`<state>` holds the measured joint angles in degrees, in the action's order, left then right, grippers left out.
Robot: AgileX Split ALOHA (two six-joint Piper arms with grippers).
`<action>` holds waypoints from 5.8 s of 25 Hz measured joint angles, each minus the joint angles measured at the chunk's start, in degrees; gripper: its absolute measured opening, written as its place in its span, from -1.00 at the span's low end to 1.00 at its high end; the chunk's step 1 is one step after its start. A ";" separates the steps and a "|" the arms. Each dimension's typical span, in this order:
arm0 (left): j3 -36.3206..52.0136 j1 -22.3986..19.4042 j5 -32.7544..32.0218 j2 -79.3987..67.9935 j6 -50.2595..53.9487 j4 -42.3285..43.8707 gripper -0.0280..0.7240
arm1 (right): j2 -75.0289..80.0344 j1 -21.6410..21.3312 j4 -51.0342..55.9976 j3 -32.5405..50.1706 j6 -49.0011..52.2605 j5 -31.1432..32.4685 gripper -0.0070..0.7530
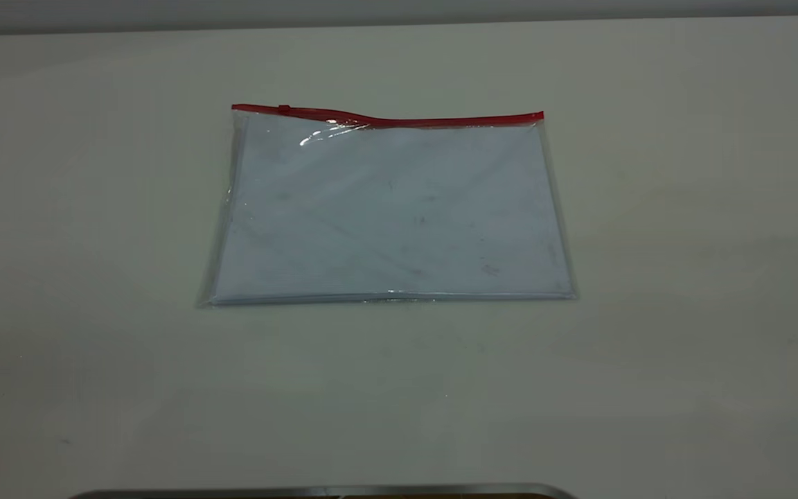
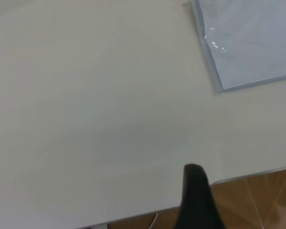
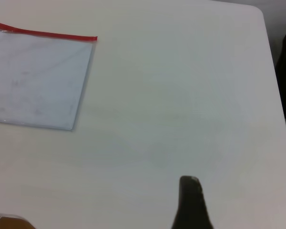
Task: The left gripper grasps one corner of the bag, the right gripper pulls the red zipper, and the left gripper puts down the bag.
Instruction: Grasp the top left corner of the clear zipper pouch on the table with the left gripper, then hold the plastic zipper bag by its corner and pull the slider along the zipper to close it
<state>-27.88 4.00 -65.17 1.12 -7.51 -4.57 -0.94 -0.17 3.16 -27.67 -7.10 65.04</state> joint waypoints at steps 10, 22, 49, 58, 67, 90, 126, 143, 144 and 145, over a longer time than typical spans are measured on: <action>0.00 0.00 0.00 0.00 -0.14 0.00 0.62 | 0.00 0.00 0.00 0.00 0.00 0.00 0.53; 0.00 0.00 0.00 0.00 -0.08 0.00 0.62 | 0.00 0.00 0.00 0.00 0.00 0.00 0.53; -18.82 -0.01 28.44 -64.39 4.13 -8.25 0.62 | 32.55 0.00 5.20 -9.05 0.00 -10.92 0.53; -36.24 -0.01 34.37 -100.20 -10.54 -18.19 0.62 | 47.90 0.00 6.31 -9.05 -0.54 -20.94 0.53; -50.87 -0.06 34.14 -123.36 -15.56 -20.39 0.62 | 59.20 0.00 6.55 -9.10 -3.51 -28.86 0.53; -54.88 -0.06 40.05 -140.80 -56.86 -60.33 0.62 | 67.46 0.00 9.19 -12.55 -4.55 -30.69 0.53; -66.75 0.06 15.26 -144.07 -98.45 -62.80 -0.79 | 81.00 0.17 22.28 -15.59 -27.87 -34.93 0.53; -70.82 8.89 7.00 -144.07 -113.41 -56.09 -0.79 | 111.89 16.68 46.74 -36.45 -63.05 -38.61 0.53; -70.82 8.89 7.00 -144.07 -113.41 -56.09 -0.79 | 113.20 17.12 47.91 -37.19 -64.74 -38.61 0.53; -70.82 8.89 7.00 -144.07 -113.41 -56.09 -0.79 | 114.18 17.50 49.11 -37.80 -66.01 -38.54 0.53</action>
<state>-98.71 12.89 -58.17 -142.95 -120.92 -60.66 113.23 17.34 52.27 -65.47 -73.11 26.49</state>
